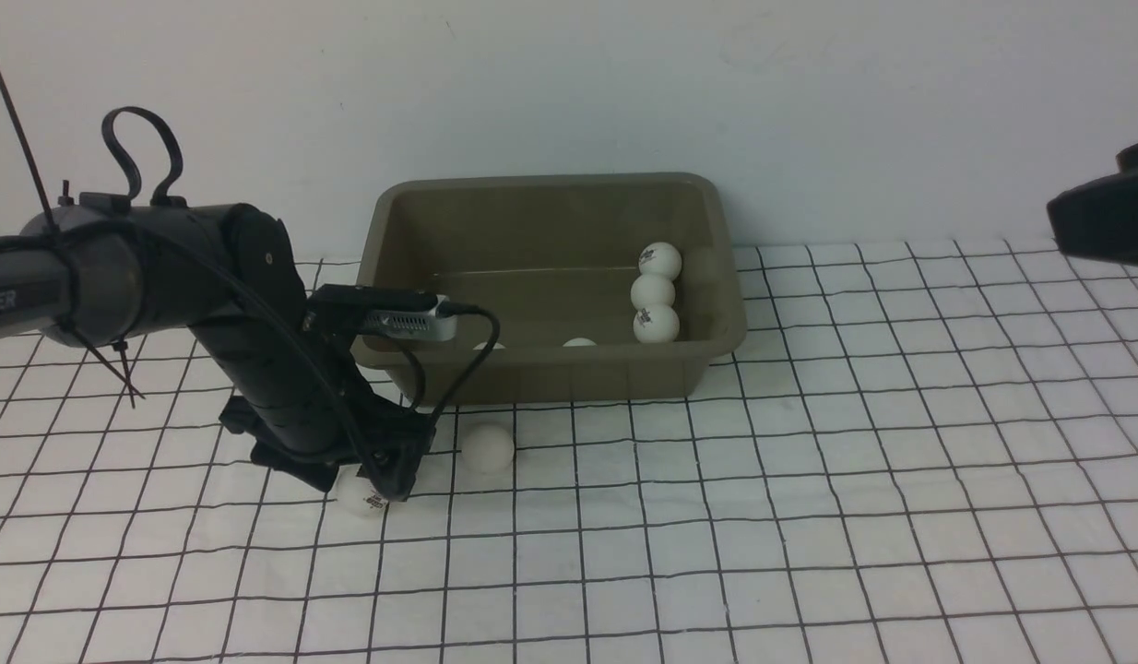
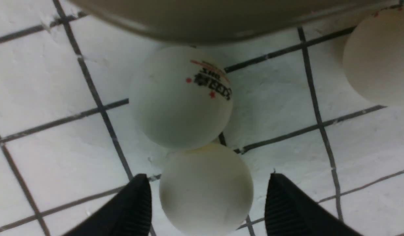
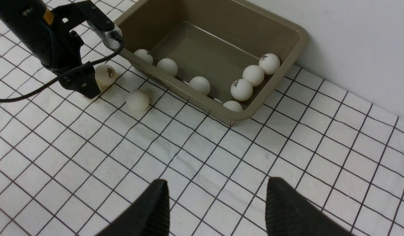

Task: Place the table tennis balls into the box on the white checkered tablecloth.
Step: 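Reach for and grasp a ping pong ball on the table beside the basket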

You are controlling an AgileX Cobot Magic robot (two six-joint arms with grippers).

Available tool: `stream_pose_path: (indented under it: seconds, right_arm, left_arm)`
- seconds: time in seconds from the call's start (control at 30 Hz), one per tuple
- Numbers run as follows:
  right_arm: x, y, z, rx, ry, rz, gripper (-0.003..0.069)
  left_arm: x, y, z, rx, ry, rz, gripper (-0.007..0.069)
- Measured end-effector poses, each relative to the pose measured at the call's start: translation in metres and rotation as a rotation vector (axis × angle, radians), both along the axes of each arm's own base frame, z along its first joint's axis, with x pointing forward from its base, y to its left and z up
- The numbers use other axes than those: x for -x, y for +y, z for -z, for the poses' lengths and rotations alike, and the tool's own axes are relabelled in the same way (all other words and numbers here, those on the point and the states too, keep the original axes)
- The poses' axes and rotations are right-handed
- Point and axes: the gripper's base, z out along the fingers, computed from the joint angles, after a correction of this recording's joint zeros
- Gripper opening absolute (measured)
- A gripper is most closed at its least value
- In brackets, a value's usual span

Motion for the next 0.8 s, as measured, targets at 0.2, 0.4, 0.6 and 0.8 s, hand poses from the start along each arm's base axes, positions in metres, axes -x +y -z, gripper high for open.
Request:
stream_pose_path:
  seconds: [0.2,0.4,0.6,0.8]
  right_arm:
    - [0.0,0.0,0.0,0.0,0.001,0.0,0.037]
    - [0.0,0.0,0.0,0.0,0.001,0.0,0.037]
    - [0.0,0.0,0.0,0.0,0.001,0.0,0.037]
    - [0.0,0.0,0.0,0.0,0.001,0.0,0.037]
  left_arm:
    - [0.0,0.001,0.0,-0.009,-0.002,0.006,0.0327]
    - [-0.001,0.002,0.001,-0.027,-0.003,0.019,0.0309]
    - [0.001,0.002,0.0,-0.04,0.004,0.032,0.0309]
    - [0.01,0.006,-0.036,-0.048,-0.065,0.049,0.0306]
